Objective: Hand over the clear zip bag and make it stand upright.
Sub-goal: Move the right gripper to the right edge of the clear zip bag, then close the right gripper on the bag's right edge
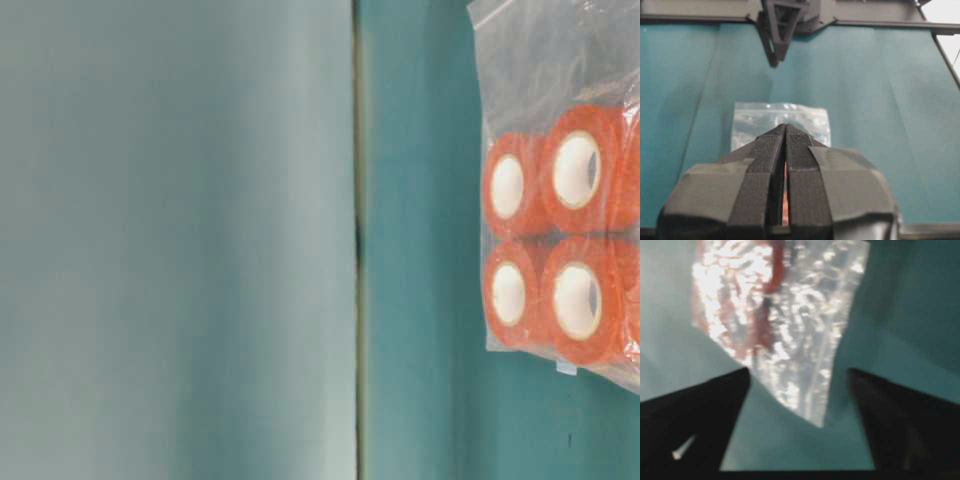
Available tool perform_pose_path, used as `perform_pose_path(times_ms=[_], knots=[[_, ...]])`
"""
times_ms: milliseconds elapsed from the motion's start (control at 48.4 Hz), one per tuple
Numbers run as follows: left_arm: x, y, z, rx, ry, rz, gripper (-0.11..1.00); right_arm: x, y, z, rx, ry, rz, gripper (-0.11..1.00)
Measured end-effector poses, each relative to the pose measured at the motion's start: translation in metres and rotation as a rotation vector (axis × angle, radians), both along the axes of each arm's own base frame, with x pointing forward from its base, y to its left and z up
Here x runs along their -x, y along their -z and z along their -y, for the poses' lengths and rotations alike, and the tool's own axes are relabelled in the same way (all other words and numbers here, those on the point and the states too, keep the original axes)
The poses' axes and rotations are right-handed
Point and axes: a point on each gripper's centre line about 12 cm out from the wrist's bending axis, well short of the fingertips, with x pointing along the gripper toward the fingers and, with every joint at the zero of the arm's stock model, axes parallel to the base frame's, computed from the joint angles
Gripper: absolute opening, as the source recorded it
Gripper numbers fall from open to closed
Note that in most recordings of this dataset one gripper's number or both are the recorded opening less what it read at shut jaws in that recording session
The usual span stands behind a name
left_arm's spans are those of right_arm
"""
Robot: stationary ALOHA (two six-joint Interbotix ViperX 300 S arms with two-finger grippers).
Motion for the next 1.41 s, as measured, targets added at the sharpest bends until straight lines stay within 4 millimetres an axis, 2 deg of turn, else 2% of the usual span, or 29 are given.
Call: perform_pose_path(times_ms=[186,310,703,1054,1405], knots=[[0.0,-0.001,-0.002,-0.002,-0.009,0.002,-0.01,-0.004,0.022,0.002,0.01,0.016,-0.074,0.93],[0.0,-0.001,-0.002,-0.002,-0.009,0.002,-0.01,-0.019,0.028,0.002,0.005,0.043,-0.066,0.93],[0.0,-0.001,-0.002,0.005,-0.01,0.002,-0.01,-0.054,0.057,-0.02,-0.046,0.091,-0.047,0.93],[0.001,-0.001,-0.002,0.008,-0.01,0.002,-0.01,-0.077,0.062,-0.024,-0.03,0.116,0.04,0.93],[0.001,-0.001,-0.003,0.006,-0.012,0.003,-0.01,-0.082,0.062,-0.024,-0.026,0.119,0.053,0.92]])
